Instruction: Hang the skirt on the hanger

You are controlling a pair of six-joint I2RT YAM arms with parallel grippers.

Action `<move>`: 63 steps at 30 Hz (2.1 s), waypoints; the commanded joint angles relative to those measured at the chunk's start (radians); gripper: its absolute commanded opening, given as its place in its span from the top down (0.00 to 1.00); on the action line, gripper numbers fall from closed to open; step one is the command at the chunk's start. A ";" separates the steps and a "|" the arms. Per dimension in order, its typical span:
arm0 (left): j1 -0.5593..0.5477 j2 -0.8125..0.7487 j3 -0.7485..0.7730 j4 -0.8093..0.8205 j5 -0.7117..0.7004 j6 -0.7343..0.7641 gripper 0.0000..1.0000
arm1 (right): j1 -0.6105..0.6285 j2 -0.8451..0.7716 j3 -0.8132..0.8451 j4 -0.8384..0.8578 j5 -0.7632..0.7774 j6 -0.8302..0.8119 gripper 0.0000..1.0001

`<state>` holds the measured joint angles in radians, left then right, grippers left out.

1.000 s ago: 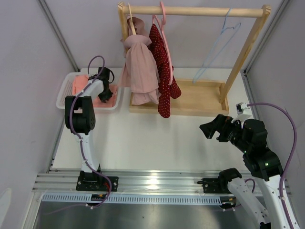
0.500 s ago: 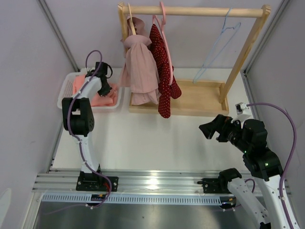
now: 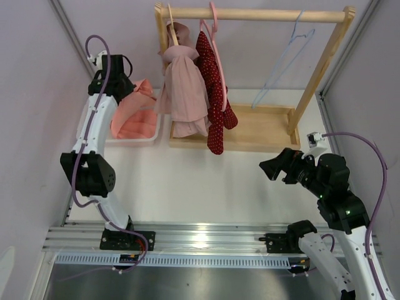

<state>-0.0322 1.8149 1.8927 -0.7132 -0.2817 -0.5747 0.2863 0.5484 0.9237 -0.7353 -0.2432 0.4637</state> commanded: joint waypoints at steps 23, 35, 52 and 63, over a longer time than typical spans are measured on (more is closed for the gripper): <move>-0.179 -0.505 0.187 0.072 -0.036 0.226 1.00 | 0.002 0.050 0.035 0.036 -0.002 -0.023 0.01; -0.241 -0.605 0.272 0.017 0.374 0.294 1.00 | 0.004 0.074 0.050 0.027 0.015 -0.037 0.01; -0.244 -0.934 -0.265 0.158 0.860 0.107 1.00 | 0.005 0.122 0.095 0.034 0.012 -0.057 0.01; -0.480 -0.971 -0.633 0.314 0.682 0.033 1.00 | 0.040 0.105 0.053 0.056 -0.018 -0.014 0.00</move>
<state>-0.4465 0.8558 1.2919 -0.5617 0.4953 -0.4919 0.3096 0.6670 0.9764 -0.7208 -0.2382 0.4324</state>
